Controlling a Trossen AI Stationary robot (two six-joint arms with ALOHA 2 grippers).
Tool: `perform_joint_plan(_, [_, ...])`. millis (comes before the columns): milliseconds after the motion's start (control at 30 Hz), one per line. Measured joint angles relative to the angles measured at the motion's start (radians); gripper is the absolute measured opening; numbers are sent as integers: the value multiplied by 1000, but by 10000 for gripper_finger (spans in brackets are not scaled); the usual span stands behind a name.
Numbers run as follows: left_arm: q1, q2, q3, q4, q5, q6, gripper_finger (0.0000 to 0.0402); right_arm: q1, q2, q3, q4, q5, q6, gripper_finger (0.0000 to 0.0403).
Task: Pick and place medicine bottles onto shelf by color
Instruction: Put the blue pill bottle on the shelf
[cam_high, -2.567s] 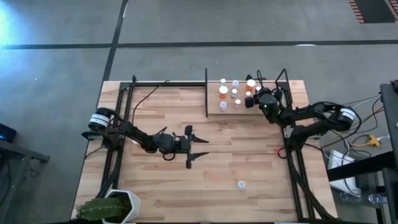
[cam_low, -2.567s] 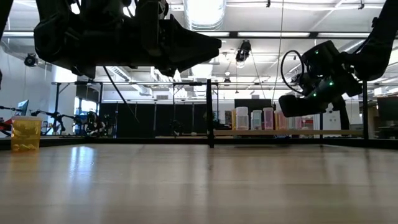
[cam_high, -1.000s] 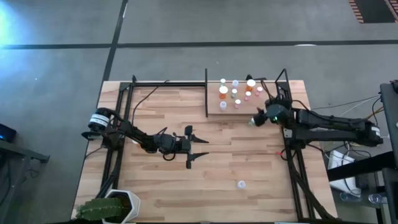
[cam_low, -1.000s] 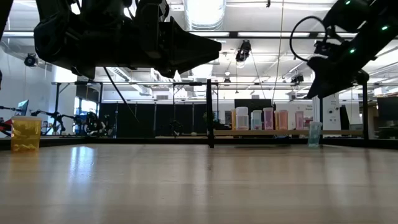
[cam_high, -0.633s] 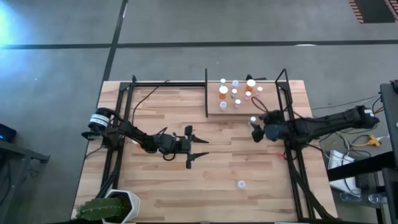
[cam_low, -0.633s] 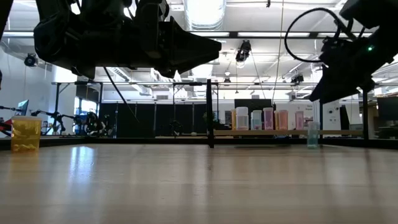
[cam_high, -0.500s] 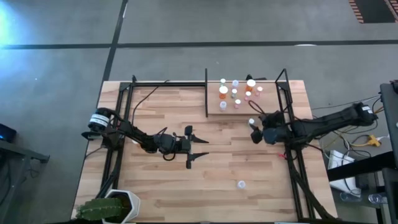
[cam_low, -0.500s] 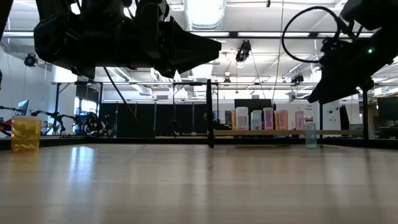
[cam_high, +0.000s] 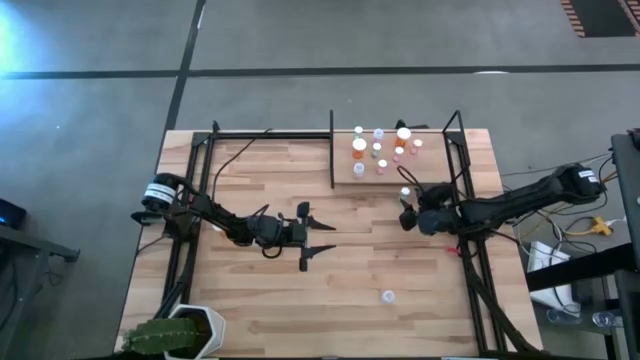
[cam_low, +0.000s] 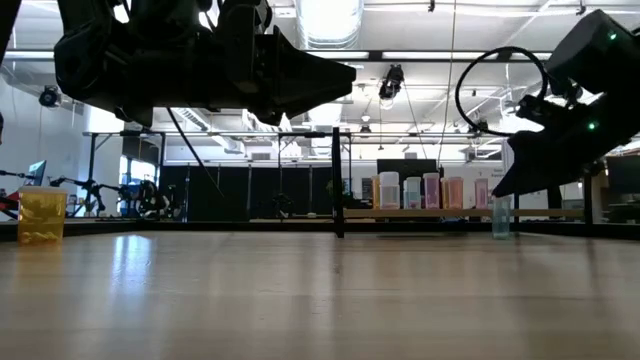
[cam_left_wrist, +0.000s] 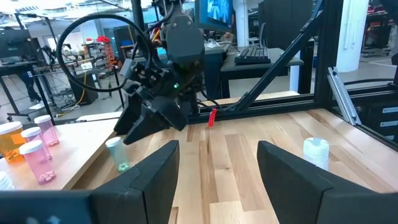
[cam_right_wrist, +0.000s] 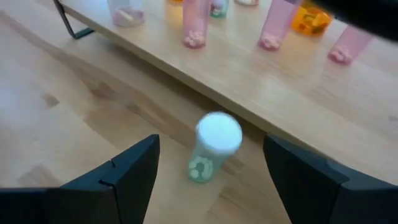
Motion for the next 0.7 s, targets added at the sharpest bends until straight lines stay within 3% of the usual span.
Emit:
perform_joint_plan(200, [0,0,0,0,0,0,200,-6,0,-63,141,2,-176,276])
perform_joint_plan(367, [0,0,0,0,0,0,200,-8,0,-109,173,24,-176,271])
perform_joint_plan(600, [0,0,0,0,0,0,200,-8,0,-206,459,18,-241,234])
perform_joint_plan(700, [0,0,1,0,0,0,200,-8,0,-213,491,19,-247,220])
